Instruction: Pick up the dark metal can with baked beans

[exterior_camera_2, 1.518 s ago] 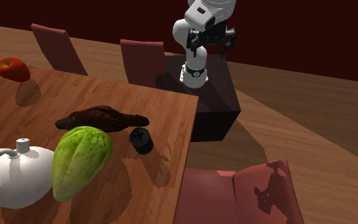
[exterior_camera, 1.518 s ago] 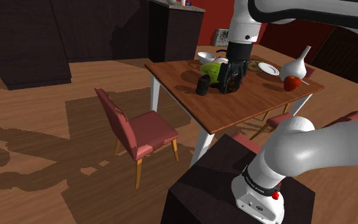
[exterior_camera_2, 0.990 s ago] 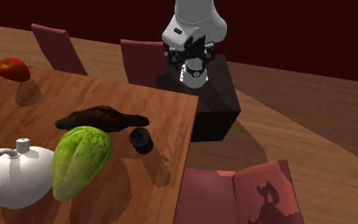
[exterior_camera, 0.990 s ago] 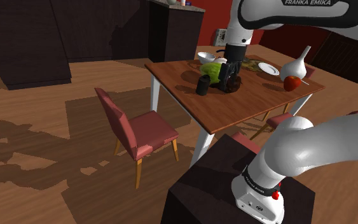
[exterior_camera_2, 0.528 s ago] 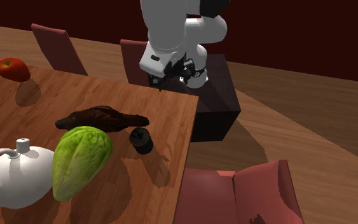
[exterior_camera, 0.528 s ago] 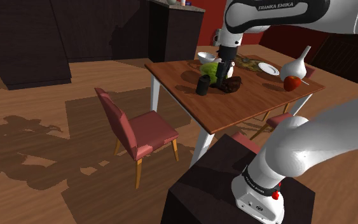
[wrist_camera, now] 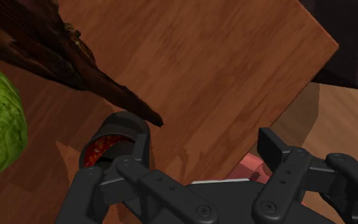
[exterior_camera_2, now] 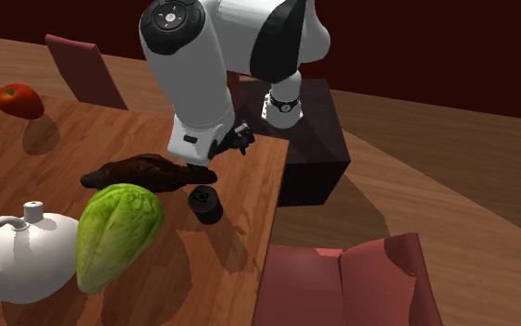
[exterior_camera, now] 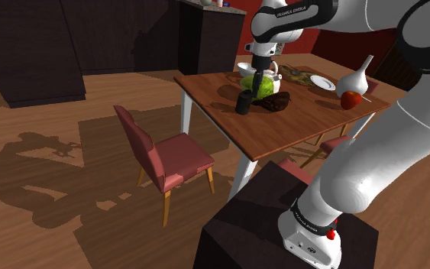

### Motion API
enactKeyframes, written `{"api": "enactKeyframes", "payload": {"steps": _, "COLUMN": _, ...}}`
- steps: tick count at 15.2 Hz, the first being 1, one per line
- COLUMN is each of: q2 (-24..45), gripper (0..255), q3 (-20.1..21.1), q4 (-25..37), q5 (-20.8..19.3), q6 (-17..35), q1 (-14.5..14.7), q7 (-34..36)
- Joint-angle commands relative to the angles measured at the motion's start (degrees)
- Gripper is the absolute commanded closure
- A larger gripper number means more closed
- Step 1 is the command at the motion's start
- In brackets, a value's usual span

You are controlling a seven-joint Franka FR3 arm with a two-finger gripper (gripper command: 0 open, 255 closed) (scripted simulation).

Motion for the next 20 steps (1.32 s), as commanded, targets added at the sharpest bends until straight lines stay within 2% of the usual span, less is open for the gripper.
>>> {"api": "enactKeyframes", "payload": {"steps": 1, "q2": 4.5, "gripper": 0, "q3": -1.2, "q4": 3.1, "q5": 1.6, "q6": 1.4, "q1": 0.3, "q7": -5.0}}
{"api": "enactKeyframes", "payload": {"steps": 7, "q2": 19.3, "gripper": 0, "q3": -2.5, "q4": 15.7, "q5": 8.7, "q6": 2.7, "q1": -1.1, "q7": -19.2}}
{"api": "enactKeyframes", "payload": {"steps": 14, "q2": 21.1, "gripper": 0, "q3": -2.1, "q4": 12.3, "q5": 9.6, "q6": 7.7, "q1": -1.5, "q7": -19.7}}
{"api": "enactKeyframes", "payload": {"steps": 17, "q2": 21.2, "gripper": 0, "q3": -2.1, "q4": 12.1, "q5": 9.7, "q6": 8.1, "q1": -1.5, "q7": -19.8}}
{"api": "enactKeyframes", "payload": {"steps": 18, "q2": 21.2, "gripper": 255, "q3": -2.1, "q4": 12.1, "q5": 9.7, "q6": 8.1, "q1": -1.5, "q7": -19.7}}
{"api": "enactKeyframes", "payload": {"steps": 20, "q2": 21.2, "gripper": 255, "q3": -2.1, "q4": 12.1, "q5": 9.7, "q6": 8.1, "q1": -1.5, "q7": -19.7}}
